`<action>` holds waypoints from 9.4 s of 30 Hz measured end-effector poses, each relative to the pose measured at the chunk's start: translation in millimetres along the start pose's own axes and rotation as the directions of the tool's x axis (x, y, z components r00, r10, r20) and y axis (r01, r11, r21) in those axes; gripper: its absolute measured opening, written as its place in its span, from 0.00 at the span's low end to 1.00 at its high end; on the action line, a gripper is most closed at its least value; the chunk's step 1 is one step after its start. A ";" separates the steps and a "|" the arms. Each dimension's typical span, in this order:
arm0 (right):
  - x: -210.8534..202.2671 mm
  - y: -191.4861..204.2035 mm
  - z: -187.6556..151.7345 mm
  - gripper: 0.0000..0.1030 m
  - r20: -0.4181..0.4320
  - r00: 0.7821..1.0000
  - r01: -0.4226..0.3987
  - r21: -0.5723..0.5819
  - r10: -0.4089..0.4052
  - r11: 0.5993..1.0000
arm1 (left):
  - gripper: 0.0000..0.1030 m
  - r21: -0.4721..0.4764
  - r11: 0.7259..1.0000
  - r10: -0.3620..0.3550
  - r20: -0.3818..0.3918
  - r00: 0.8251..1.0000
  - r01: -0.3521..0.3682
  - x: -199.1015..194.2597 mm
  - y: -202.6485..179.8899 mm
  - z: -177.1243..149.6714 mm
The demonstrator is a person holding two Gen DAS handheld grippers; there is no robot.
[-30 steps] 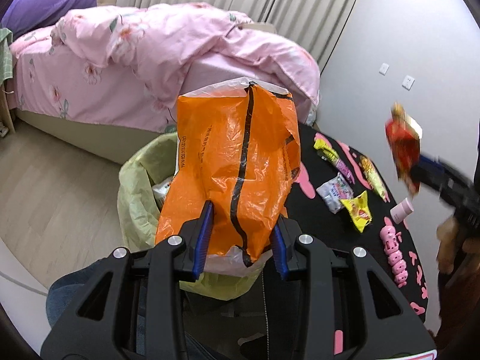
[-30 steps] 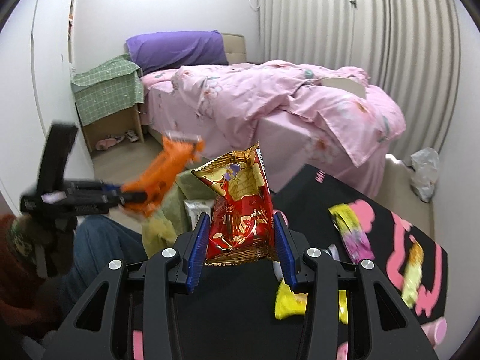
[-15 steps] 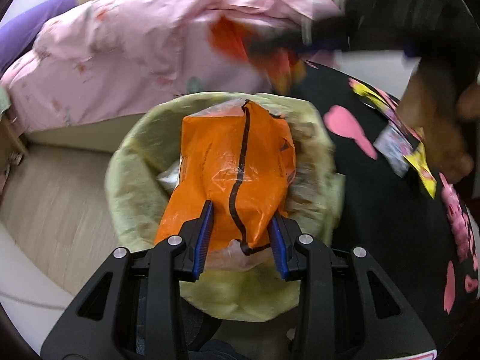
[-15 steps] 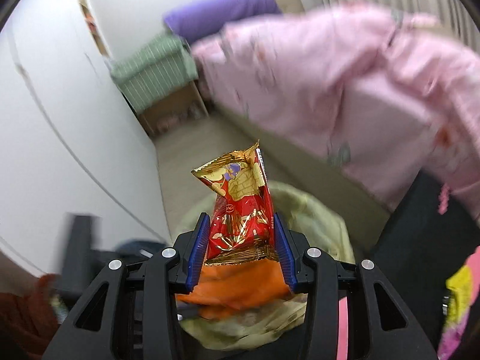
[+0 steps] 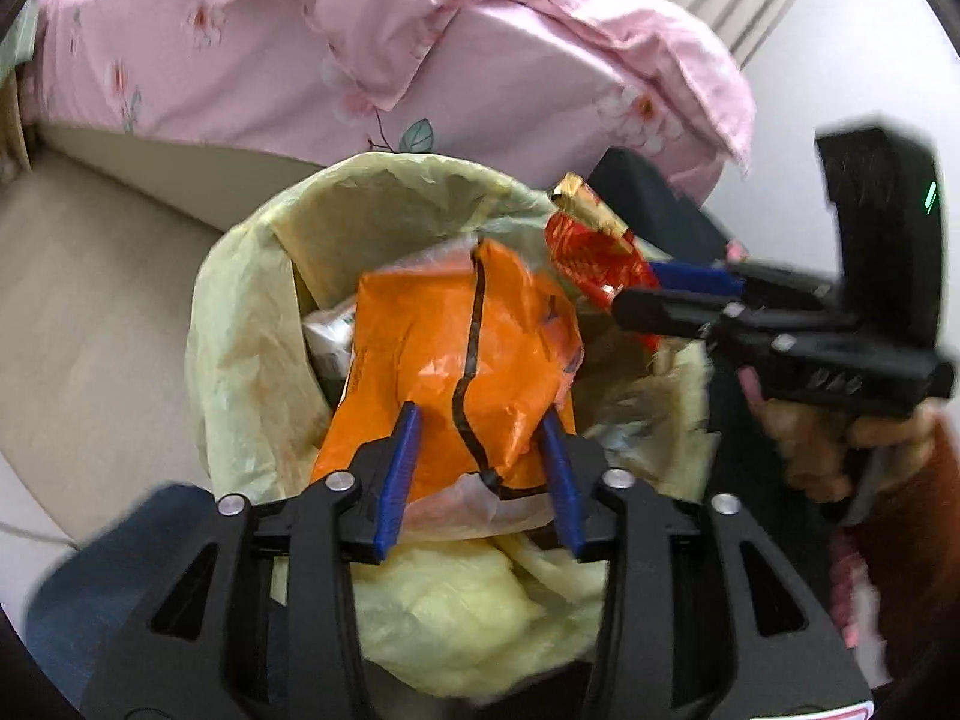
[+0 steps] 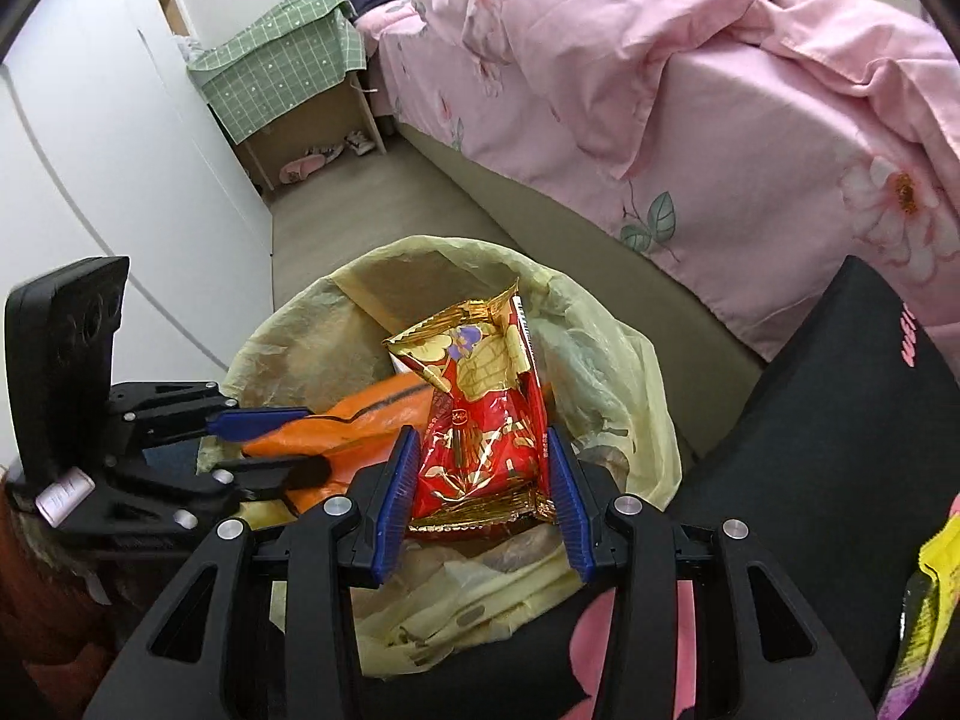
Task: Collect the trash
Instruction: 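Carry the orange bag and red-gold wrapper over the yellow trash bag and open both tools, then move both tools back over the table toward the yellow snack wrappers, then grasp the long gold-yellow wafer bag with the right tool while the left tool approaches the yellow wafer pack, then close the left tool on the yellow wafer pack and lift it, then carry both wrappers over the yellow trash bag and open both tools, then move both tools back to the table toward the white and pink wrappers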
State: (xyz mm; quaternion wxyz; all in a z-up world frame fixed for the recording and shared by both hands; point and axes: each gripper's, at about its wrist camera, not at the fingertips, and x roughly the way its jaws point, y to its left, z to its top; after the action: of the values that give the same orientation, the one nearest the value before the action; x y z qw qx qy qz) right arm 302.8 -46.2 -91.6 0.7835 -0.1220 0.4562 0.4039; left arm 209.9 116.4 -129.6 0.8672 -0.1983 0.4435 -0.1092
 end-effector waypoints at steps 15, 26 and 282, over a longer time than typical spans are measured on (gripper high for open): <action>-56.1 6.7 -25.0 0.60 0.125 0.992 0.017 0.066 -0.025 0.998 | 0.63 -0.101 0.986 0.151 0.249 0.957 -0.130 -79.4 -11.6 17.4; -179.3 -16.2 -112.3 0.71 0.314 0.906 0.231 0.191 -0.283 0.954 | 0.63 0.137 0.990 -0.011 0.205 0.979 -0.017 -57.7 -107.8 3.4; -97.5 5.6 -49.4 0.65 0.288 0.952 0.054 0.186 -0.107 0.981 | 0.63 -0.036 0.992 0.124 0.256 0.959 -0.119 -71.6 -17.3 8.8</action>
State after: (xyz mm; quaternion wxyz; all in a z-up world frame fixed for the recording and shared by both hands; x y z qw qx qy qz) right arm 243.0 -121.1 -38.7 0.8667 -0.0088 0.3619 0.3432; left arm 175.2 129.2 -65.3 0.9205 -0.1919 0.3396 -0.0248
